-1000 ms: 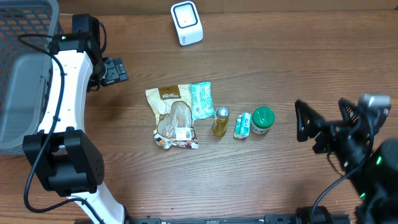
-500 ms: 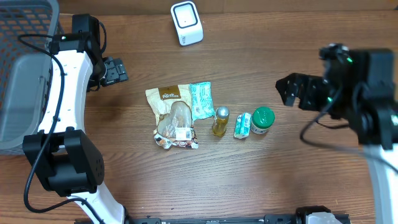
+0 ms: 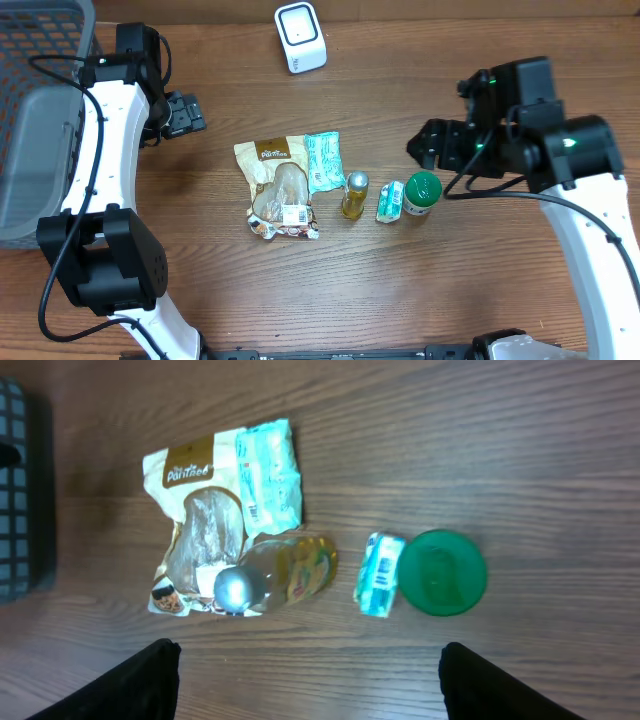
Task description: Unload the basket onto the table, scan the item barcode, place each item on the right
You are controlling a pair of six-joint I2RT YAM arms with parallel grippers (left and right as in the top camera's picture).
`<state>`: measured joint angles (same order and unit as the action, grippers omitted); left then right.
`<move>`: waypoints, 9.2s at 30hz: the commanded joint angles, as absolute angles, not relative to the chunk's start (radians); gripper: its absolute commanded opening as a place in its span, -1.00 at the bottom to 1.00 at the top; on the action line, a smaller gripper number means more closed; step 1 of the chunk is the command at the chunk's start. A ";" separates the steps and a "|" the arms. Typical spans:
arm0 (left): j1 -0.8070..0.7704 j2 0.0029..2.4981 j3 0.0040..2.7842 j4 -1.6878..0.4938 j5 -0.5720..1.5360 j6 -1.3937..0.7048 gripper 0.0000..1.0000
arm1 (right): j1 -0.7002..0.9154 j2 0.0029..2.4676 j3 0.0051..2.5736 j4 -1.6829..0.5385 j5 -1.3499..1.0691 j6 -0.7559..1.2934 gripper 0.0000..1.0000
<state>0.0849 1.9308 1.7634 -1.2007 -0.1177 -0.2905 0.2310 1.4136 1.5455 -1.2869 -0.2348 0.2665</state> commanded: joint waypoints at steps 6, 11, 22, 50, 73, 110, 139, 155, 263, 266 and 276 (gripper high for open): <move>0.084 1.915 1.779 -1.200 -0.131 -0.284 0.99 | 0.449 1.444 1.563 -1.277 0.024 0.496 0.76; 0.084 1.915 1.779 -1.200 -0.131 -0.284 0.99 | 0.531 1.493 1.563 -1.255 0.066 0.557 1.00; 0.084 1.915 1.779 -1.200 -0.130 -0.284 0.99 | 0.556 1.600 1.561 -1.209 -0.020 0.565 1.00; 0.084 1.915 1.779 -1.200 -0.131 -0.284 0.99 | 0.612 1.791 1.493 -1.145 -0.017 0.629 0.87; 0.084 1.915 1.779 -1.200 -0.131 -0.284 1.00 | 0.640 1.792 1.493 -1.150 0.029 0.628 0.55; 0.084 1.915 1.779 -1.200 -0.130 -0.284 0.99 | 0.648 1.792 1.493 -1.166 0.086 0.628 0.26; 0.084 1.915 1.779 -1.200 -0.131 -0.284 0.99 | 0.648 1.792 1.493 -1.127 0.094 0.598 -0.08; 0.084 1.915 1.779 -1.200 -0.131 -0.284 0.99 | 0.648 1.792 1.493 -1.134 0.148 0.389 -0.05; 0.084 1.915 1.779 -1.200 -0.131 -0.284 0.99 | 0.350 1.917 1.794 -1.074 -0.302 0.182 -0.44; 0.084 1.915 1.779 -1.200 -0.131 -0.284 0.99 | 0.345 1.963 1.792 -1.074 -0.320 0.181 -0.45; 0.084 1.915 1.779 -1.200 -0.130 -0.284 0.99 | 0.344 2.015 1.812 -1.095 -0.316 0.235 -0.40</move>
<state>0.0849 1.9308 1.7634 -1.2007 -0.1177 -0.2882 0.3485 2.0289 1.7782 -1.0985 -0.3019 0.2081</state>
